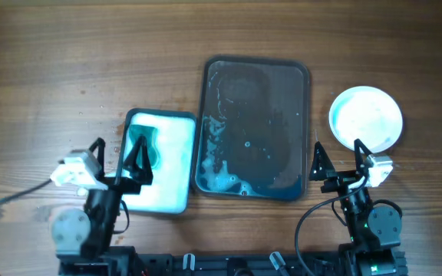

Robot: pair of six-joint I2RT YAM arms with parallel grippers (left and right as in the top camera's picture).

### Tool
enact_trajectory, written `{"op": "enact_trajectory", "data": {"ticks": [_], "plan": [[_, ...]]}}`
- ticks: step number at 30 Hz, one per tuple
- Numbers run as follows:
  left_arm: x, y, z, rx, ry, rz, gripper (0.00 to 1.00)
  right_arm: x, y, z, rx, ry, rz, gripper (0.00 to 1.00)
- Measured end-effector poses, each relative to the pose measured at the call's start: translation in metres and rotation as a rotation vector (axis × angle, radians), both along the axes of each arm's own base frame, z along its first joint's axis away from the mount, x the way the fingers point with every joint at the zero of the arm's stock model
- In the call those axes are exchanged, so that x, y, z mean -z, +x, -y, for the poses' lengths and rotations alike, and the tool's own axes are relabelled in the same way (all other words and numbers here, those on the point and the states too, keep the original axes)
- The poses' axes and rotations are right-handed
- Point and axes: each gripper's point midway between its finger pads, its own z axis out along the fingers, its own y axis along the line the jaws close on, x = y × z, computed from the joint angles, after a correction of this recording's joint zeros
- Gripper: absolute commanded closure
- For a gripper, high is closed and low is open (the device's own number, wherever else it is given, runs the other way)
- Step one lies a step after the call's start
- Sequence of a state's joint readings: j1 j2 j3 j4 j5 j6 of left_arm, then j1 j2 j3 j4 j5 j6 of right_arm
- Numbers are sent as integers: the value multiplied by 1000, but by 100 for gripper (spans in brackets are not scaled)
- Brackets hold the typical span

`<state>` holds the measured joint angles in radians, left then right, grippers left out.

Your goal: Clean dirty plates on tray and stack at the side

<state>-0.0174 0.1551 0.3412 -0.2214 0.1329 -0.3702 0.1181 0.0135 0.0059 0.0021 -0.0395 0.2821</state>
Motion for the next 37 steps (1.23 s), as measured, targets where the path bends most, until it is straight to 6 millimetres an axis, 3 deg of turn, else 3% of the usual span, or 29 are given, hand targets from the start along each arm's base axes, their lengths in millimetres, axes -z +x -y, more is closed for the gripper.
{"op": "enact_trajectory", "data": {"ticks": [3, 8, 9, 37], "plan": [[22, -2, -1, -3, 2, 58, 0, 0, 0, 0, 0, 0, 0, 0], [87, 12, -1, -4, 4, -27, 0, 0, 0, 0, 0, 0, 0, 0], [90, 12, -1, -4, 4, -34, 0, 0, 0, 0, 0, 0, -1, 0], [89, 12, -1, -4, 4, -28, 0, 0, 0, 0, 0, 0, -1, 0]]}}
